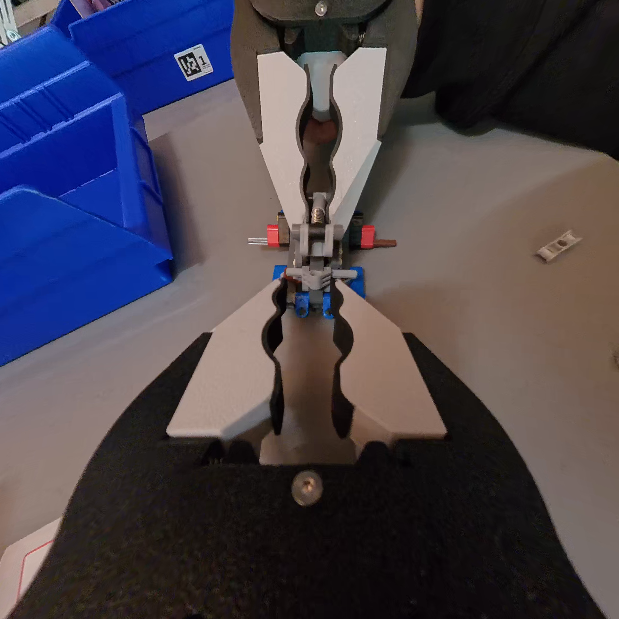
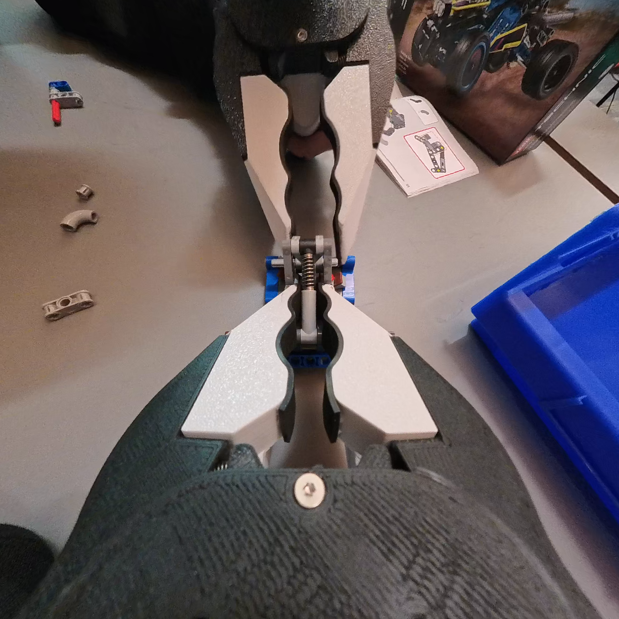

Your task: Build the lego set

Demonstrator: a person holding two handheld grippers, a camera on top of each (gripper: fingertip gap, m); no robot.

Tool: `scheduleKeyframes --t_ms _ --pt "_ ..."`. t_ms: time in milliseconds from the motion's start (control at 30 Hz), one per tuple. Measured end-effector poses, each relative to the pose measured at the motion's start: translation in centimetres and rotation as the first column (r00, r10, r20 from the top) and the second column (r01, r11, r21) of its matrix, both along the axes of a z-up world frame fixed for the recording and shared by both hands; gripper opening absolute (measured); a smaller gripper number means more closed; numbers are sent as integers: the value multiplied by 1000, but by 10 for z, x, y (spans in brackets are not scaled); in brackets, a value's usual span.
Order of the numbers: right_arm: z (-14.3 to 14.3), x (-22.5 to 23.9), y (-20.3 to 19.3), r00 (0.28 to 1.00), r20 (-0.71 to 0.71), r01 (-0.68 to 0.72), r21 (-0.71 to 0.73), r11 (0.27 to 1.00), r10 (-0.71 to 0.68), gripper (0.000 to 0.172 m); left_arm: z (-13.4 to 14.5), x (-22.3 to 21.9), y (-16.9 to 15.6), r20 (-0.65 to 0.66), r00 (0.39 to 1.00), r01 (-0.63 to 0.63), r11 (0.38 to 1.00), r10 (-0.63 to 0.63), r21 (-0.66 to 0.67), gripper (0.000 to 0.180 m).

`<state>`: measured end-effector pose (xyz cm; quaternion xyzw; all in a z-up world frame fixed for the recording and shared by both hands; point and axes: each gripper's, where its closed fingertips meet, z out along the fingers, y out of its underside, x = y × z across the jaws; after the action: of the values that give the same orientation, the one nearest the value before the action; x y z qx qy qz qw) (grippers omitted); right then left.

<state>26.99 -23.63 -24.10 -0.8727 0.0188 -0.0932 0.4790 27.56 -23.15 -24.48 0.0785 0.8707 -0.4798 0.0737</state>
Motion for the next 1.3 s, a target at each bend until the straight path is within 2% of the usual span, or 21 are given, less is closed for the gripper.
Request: scheduleKeyframes --t_ms 100,400,633,1000,1133,1233,1300 --pt "0 -1 0 1000 1 -3 0 1000 3 5 -1 -2 -1 32 999 9 1000 -9 5 17" --pt "0 -1 0 1000 1 -9 0 1000 9 5 -1 -4 -1 1 1000 25 1000 -25 5 17" --pt "0 -1 0 1000 -4 -8 1 1000 8 5 4 -2 1 -83 996 25 999 -27 -23 22" --pt "0 -1 0 1000 -10 -7 2 1000 7 5 3 -1 2 -50 997 49 999 -50 -22 24" --pt "0 -1 0 1000 -13 -8 2 1000 8 5 11 -2 5 -29 996 85 995 -87 -60 27" --pt "0 -1 0 1000 -11 -9 2 1000 9 5 28 -3 1 -88 993 64 984 -80 -166 19" --pt "1 -2 0 1000 -11 -10 2 1000 10 5 25 0 -1 -98 994 40 986 -57 -162 17"
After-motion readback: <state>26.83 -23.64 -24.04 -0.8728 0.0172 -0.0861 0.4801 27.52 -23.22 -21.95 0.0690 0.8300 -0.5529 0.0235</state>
